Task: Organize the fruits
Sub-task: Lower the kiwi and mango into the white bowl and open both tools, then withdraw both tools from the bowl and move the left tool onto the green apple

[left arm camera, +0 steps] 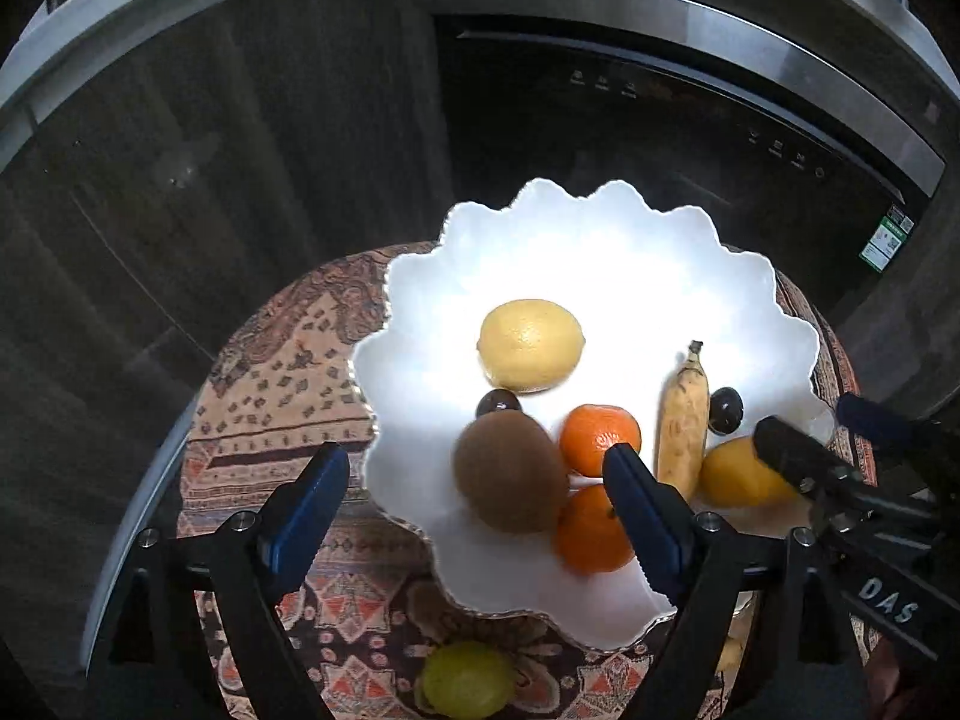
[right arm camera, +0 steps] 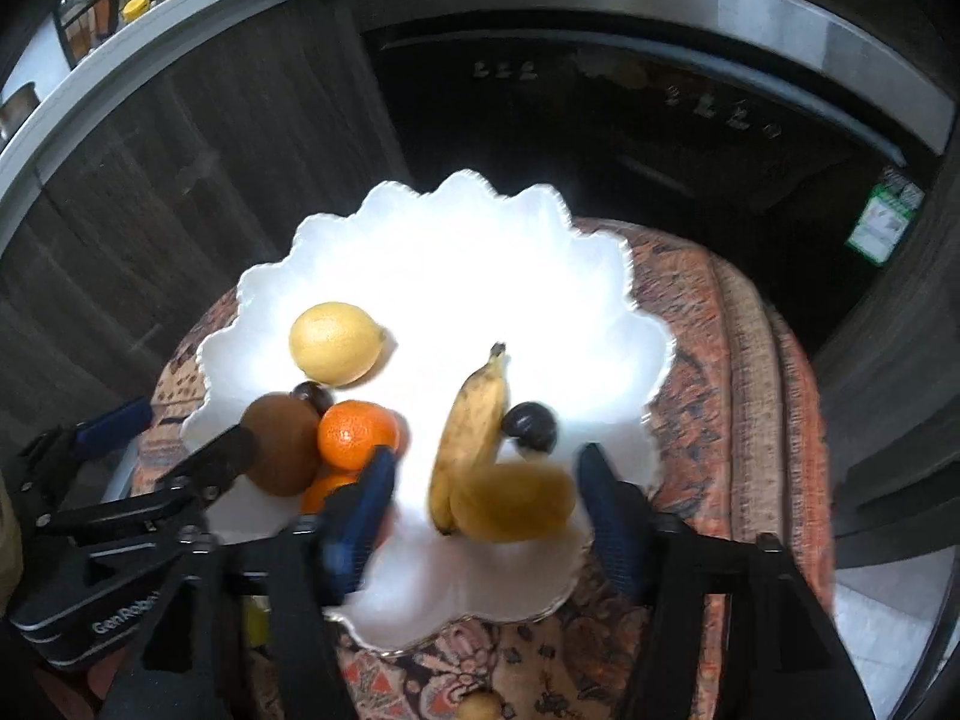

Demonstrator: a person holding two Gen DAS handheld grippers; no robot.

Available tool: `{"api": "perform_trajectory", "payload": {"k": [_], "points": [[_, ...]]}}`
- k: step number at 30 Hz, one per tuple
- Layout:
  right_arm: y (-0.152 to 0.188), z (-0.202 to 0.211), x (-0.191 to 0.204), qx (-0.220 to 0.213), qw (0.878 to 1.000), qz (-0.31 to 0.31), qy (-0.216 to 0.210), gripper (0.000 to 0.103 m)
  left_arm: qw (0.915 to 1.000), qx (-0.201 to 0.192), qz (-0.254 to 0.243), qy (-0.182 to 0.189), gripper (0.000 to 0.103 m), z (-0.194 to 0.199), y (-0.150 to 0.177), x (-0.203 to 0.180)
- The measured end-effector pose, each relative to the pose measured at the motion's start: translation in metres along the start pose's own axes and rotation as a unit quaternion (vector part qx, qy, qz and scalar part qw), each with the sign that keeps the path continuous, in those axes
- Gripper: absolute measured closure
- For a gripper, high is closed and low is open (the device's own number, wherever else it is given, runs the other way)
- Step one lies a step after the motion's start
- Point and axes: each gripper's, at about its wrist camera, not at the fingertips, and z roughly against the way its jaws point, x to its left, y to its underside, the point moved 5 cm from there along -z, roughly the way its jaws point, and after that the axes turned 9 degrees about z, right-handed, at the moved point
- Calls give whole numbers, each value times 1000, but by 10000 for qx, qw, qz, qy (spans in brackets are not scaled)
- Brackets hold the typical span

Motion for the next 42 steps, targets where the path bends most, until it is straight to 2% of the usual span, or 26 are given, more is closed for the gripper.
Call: {"api": "perform_trajectory", "payload": {"k": [2,10,15,30,42], "points": [[-3,8,0,-99,9998,40,173,25,9999,-87,11,-92,9,6,0,3],[-6,32,6,-264,9978,208,571,17,9995,-188,171,-207,9,26,5,17],[-2,48,12,-340,9967,226,708,13,9988,-359,196,-270,4,48,10,25],[24,102,32,-613,9938,250,892,13,9969,-658,234,-349,0,101,36,41],[45,110,43,-644,9935,273,902,13,9974,-583,249,-334,0,104,59,50]]}}
